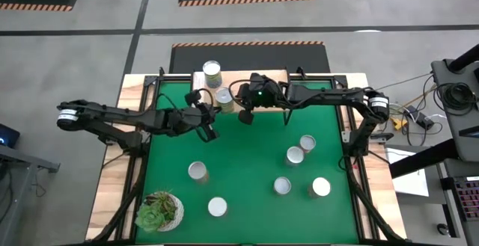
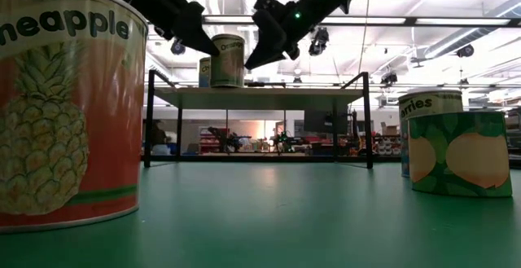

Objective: Pick and place cans onto a shelf
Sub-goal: Put the canned oranges on the shelf

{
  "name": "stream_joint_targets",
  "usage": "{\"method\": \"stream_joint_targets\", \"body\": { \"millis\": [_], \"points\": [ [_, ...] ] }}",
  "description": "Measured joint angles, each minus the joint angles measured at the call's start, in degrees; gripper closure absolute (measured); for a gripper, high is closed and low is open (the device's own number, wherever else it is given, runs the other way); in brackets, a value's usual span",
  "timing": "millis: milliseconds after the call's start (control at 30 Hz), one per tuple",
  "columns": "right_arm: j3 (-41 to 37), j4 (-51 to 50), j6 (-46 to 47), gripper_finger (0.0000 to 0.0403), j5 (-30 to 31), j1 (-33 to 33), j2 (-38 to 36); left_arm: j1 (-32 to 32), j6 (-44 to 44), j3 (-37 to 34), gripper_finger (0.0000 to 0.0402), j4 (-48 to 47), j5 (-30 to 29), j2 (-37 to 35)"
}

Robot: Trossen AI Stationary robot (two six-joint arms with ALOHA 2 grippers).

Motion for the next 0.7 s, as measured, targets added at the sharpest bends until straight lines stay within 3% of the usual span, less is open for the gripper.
{"method": "stream_joint_targets", "body": {
  "millis": [467,700],
  "points": [
    [0.00,3.21,0.68,0.0365,0.04,1.32,0.13,0.00,-0.06,-0.04,0.0402,-3.53,-3.02,-2.48],
    [0.00,7.62,0.67,0.0365,-0.29,1.56,1.13,-0.13,-0.03,-0.07,0.0402,-7.68,-3.08,-7.01]
  ]
}}
